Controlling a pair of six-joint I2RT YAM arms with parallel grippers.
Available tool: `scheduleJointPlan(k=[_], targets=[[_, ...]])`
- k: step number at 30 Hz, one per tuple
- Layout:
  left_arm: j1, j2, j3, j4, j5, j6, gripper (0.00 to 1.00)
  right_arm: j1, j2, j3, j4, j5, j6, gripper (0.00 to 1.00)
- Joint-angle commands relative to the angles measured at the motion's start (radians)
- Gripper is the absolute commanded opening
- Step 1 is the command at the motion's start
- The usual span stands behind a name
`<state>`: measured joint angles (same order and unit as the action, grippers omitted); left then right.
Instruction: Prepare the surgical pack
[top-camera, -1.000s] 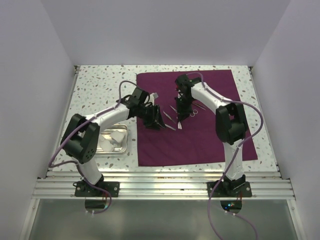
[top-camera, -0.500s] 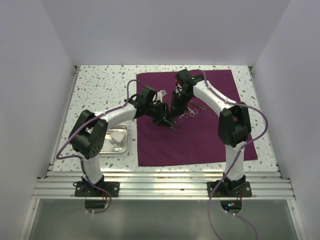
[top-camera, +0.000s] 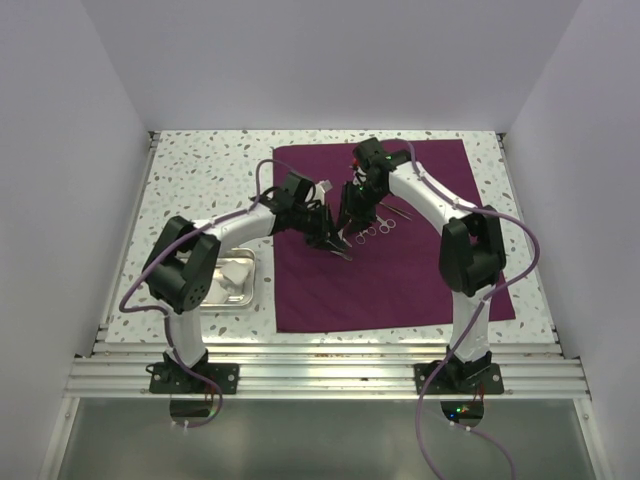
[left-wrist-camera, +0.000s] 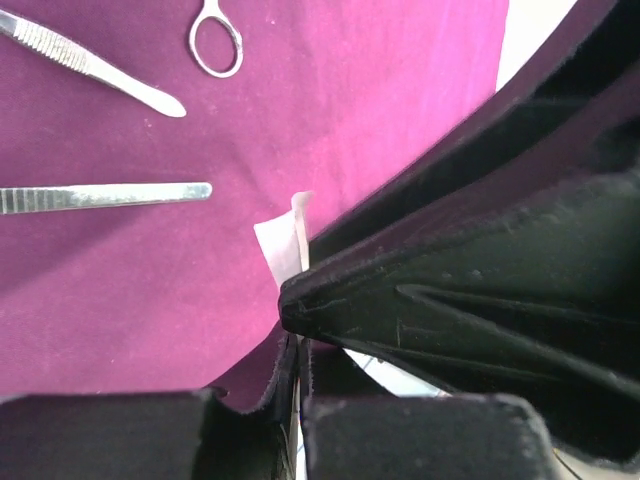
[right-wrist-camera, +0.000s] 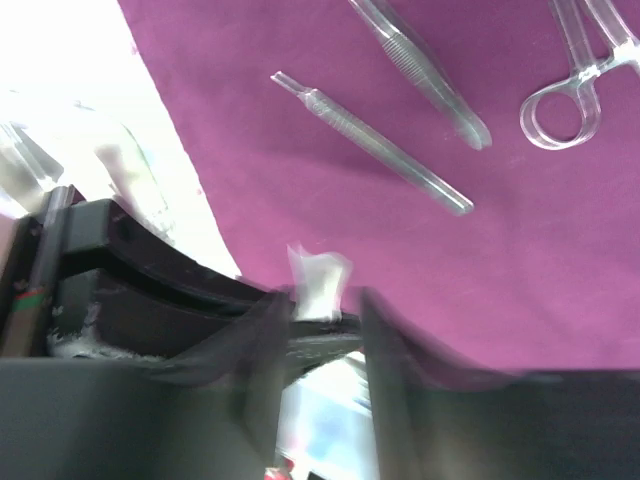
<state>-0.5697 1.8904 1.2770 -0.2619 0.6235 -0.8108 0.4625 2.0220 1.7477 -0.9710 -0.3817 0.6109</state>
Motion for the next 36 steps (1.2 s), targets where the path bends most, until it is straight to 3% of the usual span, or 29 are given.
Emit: scheduleJointPlan(k=[1, 3, 4, 7, 10, 14, 17, 22, 30, 33, 34, 36], targets=[[0.025, -0.014, 0.030, -0.025, -0.025, 0.019, 0.00, -0.004, -0.046, 0.028, -0.023, -0.007, -0.011, 0.44], [0.042, -0.054, -0.017, -0.055, -0.041, 0.025, 0.00, -0.021, -0.020, 0.064, -0.058, 0.013, -0.048, 0.59], [0.068, -0.075, -0.042, -0.063, -0.045, 0.035, 0.00, -0.027, -0.017, 0.100, -0.070, 0.023, -0.062, 0.73], [0.141, -0.180, -0.135, -0.149, -0.090, 0.065, 0.00, -0.061, -0.005, 0.147, -0.110, 0.067, -0.112, 0.87], [0.244, -0.331, -0.249, -0.250, -0.165, 0.076, 0.00, -0.076, -0.006, 0.145, -0.124, 0.102, -0.164, 0.94], [0.405, -0.563, -0.391, -0.408, -0.287, 0.044, 0.00, -0.078, -0.009, 0.102, -0.100, 0.125, -0.200, 0.97], [0.511, -0.651, -0.435, -0.445, -0.321, 0.027, 0.00, -0.078, 0.006, 0.090, -0.080, 0.103, -0.197, 0.98], [0.646, -0.691, -0.465, -0.539, -0.419, 0.018, 0.00, -0.076, 0.024, 0.108, -0.075, 0.095, -0.206, 0.99], [0.780, -0.588, -0.538, -0.442, -0.423, 0.102, 0.03, -0.077, 0.023, 0.101, -0.087, 0.161, -0.257, 0.99], [0.781, -0.553, -0.532, -0.419, -0.409, 0.127, 0.12, -0.078, 0.023, 0.072, -0.072, 0.201, -0.283, 0.99], [0.781, -0.554, -0.527, -0.419, -0.407, 0.133, 0.23, -0.078, 0.029, 0.069, -0.075, 0.214, -0.290, 0.98], [0.780, -0.563, -0.518, -0.425, -0.404, 0.147, 0.31, -0.078, 0.040, 0.067, -0.072, 0.251, -0.318, 0.94]])
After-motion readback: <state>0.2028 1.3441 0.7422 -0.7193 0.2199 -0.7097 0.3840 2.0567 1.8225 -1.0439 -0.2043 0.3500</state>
